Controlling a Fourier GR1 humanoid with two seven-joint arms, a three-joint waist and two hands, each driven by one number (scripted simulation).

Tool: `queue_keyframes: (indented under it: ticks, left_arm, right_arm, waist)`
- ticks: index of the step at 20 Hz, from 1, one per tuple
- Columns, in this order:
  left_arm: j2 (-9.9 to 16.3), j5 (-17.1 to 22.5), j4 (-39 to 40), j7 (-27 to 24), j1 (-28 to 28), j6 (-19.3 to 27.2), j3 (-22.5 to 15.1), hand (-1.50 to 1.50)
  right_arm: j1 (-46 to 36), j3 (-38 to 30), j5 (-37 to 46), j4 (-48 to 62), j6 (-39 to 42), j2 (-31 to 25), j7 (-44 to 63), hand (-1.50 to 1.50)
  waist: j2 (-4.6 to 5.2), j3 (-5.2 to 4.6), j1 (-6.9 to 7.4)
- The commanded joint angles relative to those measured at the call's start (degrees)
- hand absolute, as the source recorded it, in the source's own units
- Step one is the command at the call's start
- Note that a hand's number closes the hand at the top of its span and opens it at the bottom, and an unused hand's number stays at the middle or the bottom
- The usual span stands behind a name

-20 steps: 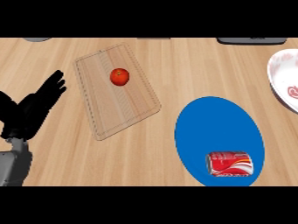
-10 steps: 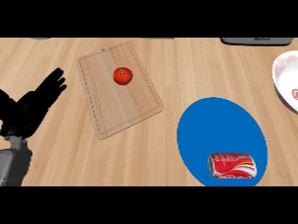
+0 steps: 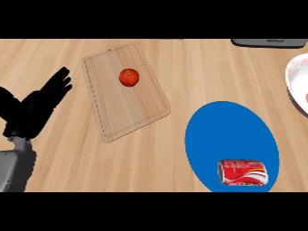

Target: Pick the squash from the plate and place it in the bowl

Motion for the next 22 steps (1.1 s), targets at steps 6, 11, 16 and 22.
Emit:
queue_keyframes:
  ticks: [6, 11, 16, 22]
  left_arm:
    - [0.02, -0.36, -0.45, 0.56, -0.99, -0.64, -0.44, 0.00]
    - [-0.13, 0.10, 0.65, 0.53, -1.82, -1.09, -0.23, 0.00]
    - [0.68, -0.32, 2.20, -0.77, -3.21, -1.63, 0.36, 0.00]
    - [-0.83, -1.52, 0.94, -0.28, -3.35, 0.61, -0.27, 0.00]
  right_arm:
    - [-10.75, 3.79, 5.96, 21.60, -5.05, 6.78, -9.98, 1.50]
    - [-14.89, 0.13, 2.99, 29.85, -5.23, 12.04, -6.45, 1.50]
    - [-16.75, -4.97, -1.12, 36.50, -5.86, 14.20, -5.34, -1.50]
    - [-17.68, -7.82, -2.69, 37.62, -10.30, 13.57, -11.94, -1.50]
  waist:
    - [0.63, 0.16, 1.42]
    - [0.93, 0.20, 2.11]
    - [1.44, 0.28, 2.12]
    - [1.45, 0.35, 2.21]
